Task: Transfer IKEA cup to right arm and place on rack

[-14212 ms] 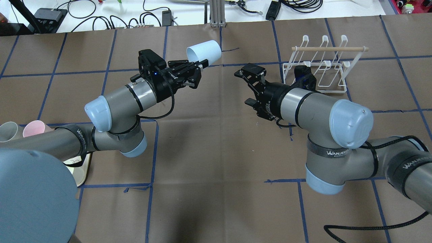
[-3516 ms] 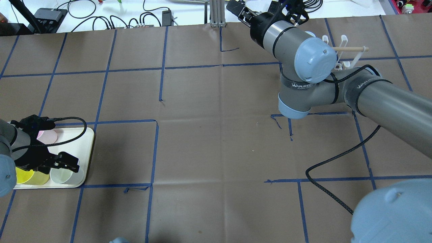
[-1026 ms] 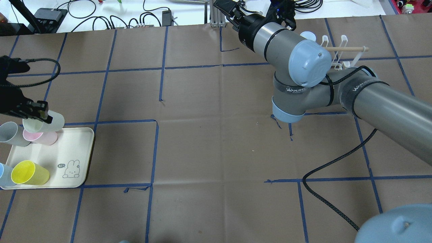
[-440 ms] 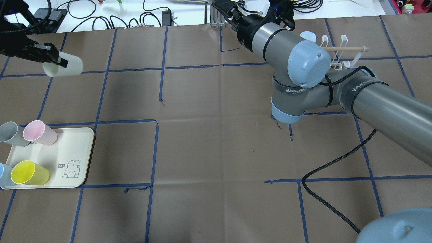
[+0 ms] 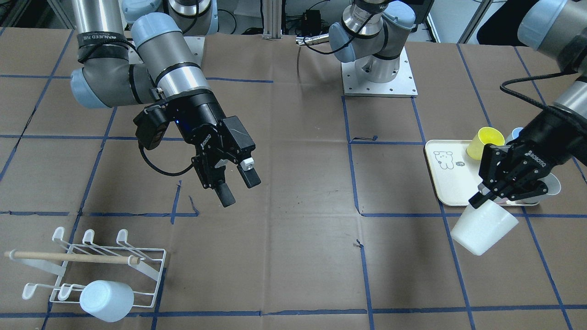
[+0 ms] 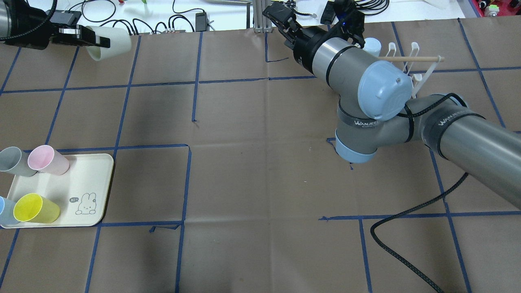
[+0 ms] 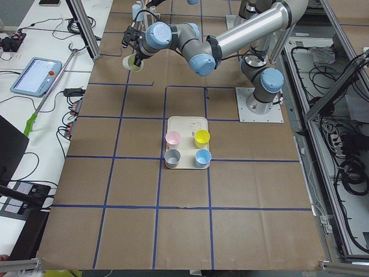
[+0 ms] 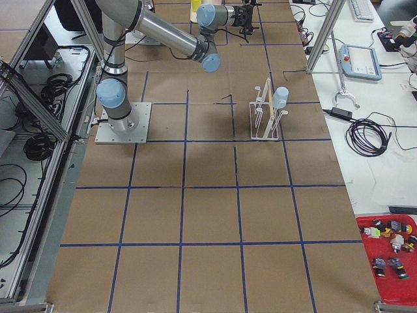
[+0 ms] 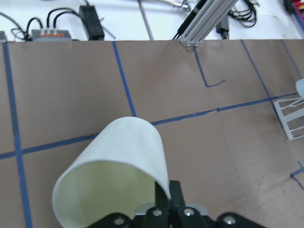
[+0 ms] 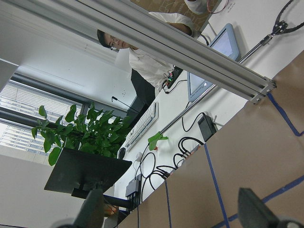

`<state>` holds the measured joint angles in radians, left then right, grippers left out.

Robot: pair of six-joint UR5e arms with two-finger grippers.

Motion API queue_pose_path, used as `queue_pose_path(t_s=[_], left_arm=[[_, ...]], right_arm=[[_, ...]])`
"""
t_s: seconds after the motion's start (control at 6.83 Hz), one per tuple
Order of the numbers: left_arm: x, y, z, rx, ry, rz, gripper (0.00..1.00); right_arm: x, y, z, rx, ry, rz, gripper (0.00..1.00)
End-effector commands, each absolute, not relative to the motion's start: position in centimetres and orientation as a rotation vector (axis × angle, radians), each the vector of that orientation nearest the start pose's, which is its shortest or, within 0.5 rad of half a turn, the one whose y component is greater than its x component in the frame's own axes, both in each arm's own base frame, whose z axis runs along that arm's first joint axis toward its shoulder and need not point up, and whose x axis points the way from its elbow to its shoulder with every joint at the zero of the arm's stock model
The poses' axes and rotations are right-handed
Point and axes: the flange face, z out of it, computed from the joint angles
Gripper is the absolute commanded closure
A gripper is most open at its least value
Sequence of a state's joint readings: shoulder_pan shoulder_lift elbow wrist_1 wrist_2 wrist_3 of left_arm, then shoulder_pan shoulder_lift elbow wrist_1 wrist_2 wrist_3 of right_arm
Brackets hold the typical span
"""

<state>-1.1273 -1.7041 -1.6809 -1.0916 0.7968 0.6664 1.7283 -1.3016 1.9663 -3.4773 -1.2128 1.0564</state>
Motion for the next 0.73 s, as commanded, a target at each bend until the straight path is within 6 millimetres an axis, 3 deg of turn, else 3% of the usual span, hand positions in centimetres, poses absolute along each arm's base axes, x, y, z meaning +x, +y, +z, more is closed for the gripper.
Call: queue_pose_path(t_s=[0.0, 0.29, 0.59], left_arm=[[1.4, -56.9, 41.4, -0.556, -2.294, 1.002, 1.0], [-0.3, -54.8, 37.5, -0.646, -2.138, 1.172, 1.0], [-2.8, -52.1, 35.9, -0.742, -1.998, 1.283, 0.99]], right_arm=[[24.3, -48.7, 39.2, 0.701, 1.88, -0.915, 0.0], [24.4, -48.7, 39.2, 0.739, 1.855, -0.886, 0.0], [24.5, -48.7, 39.2, 0.764, 1.84, -0.865, 0.0]])
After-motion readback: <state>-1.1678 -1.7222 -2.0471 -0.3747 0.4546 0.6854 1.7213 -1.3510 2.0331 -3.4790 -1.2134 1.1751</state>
